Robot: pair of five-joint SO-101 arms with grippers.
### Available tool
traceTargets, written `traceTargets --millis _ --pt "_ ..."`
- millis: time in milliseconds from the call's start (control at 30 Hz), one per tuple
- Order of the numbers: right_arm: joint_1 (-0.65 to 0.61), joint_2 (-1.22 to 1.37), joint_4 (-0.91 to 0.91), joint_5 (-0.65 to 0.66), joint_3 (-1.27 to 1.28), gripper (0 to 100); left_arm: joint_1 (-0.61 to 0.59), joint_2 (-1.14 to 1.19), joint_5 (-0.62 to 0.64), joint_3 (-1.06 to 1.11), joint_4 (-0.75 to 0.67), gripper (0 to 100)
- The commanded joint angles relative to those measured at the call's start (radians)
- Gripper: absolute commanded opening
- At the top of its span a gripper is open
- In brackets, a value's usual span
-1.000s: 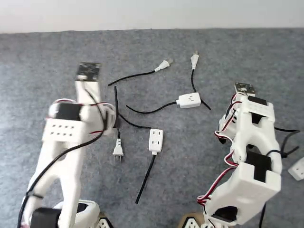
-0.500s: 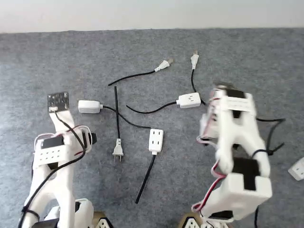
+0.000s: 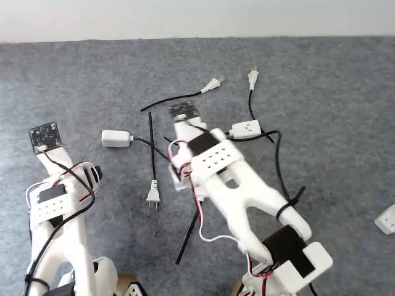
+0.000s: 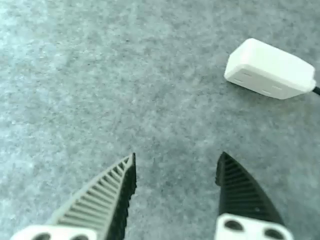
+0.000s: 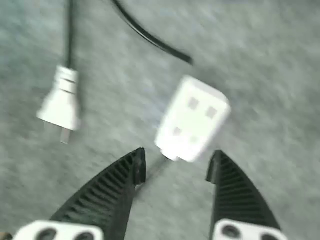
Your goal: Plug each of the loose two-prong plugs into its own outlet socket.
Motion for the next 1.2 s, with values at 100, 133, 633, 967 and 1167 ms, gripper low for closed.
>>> traceTargets --millis 100,133,633,967,1167 --pt "-0.101 -0.012 -0.090 -0.120 -0.054 22.6 -0.057 -0.021 0.003 -0.033 -0.023 25" --pt "-0.101 -0.012 -0.108 -0.144 -0.058 22.7 -0.074 -0.021 0.005 -0.041 -0.023 25" --pt "-0.180 0.271 -0.358 -0.351 -0.172 22.7 -0.137 -0.021 0.080 -0.058 -0.026 25" --pt "-0.186 0.409 -0.240 -0.350 -0.377 22.7 -0.133 -0.021 0.078 -0.053 -0.028 25" --pt "-0.213 0.418 -0.240 -0.347 -0.376 19.0 -0.133 -0.021 0.077 -0.053 -0.028 25"
